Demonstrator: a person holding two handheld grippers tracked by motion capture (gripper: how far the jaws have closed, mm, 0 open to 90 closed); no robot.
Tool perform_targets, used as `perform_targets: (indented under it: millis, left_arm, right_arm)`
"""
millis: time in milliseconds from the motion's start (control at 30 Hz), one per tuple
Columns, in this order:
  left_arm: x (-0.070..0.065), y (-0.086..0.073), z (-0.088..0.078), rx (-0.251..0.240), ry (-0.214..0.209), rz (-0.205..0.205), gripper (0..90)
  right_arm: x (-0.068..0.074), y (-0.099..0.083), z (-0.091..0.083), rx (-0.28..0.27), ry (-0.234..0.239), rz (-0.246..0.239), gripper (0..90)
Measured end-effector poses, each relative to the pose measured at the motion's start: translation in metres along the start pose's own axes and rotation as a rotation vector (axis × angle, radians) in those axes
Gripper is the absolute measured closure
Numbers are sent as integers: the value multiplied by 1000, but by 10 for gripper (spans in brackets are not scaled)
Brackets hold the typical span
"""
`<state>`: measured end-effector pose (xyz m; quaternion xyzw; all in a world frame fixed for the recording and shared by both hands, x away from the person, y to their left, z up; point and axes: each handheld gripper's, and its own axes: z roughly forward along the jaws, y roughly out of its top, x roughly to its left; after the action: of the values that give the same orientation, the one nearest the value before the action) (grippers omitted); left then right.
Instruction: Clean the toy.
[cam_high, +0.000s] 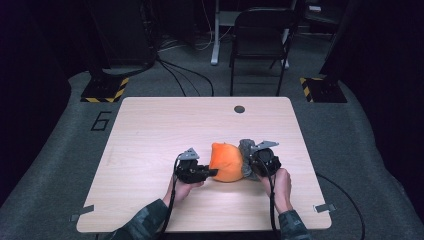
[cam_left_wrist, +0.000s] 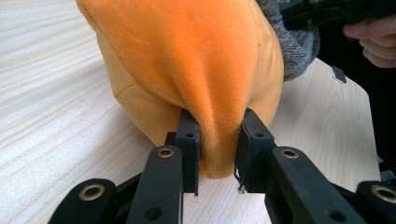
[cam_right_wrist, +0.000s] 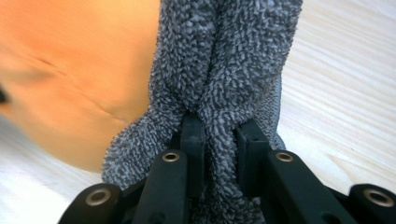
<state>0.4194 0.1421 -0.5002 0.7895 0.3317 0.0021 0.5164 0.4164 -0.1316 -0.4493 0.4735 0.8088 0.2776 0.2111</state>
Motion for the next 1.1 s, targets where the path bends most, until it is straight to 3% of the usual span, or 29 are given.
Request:
perform_targets:
  millis: [233, 333, 433, 600, 767, 867, 933, 1000, 1100]
  left_arm:
    - [0, 0, 0, -1, 0, 1, 733]
    - [0, 0, 0, -1, 2, 3, 733]
    - [0, 0, 0, -1, 2, 4, 732]
    - [1, -1, 0, -1, 2, 3, 732]
    - [1, -1, 0, -1, 6, 4, 731]
    - [1, -1, 1, -1, 7, 5, 730]
    - [1, -1, 1, -1, 8, 5, 730]
    - [1, -1, 1, -2, 9, 6, 730]
    - [1, -1, 0, 0, 11, 8, 730]
  right_arm:
    - [-10, -10, 16, 60, -18, 19, 764]
    - [-13, -18, 32, 122, -38, 12, 763]
    - [-13, -19, 36, 139, -35, 18, 763]
    - [-14, -16, 29, 122, -46, 13, 765]
    - [-17, -6, 5, 38, -56, 13, 768]
    - [-12, 5, -20, -52, -44, 20, 768]
    - [-2, 12, -35, -116, -12, 7, 767]
    - [12, 19, -45, -169, 19, -36, 767]
    - [36, 24, -48, -200, 70, -99, 762]
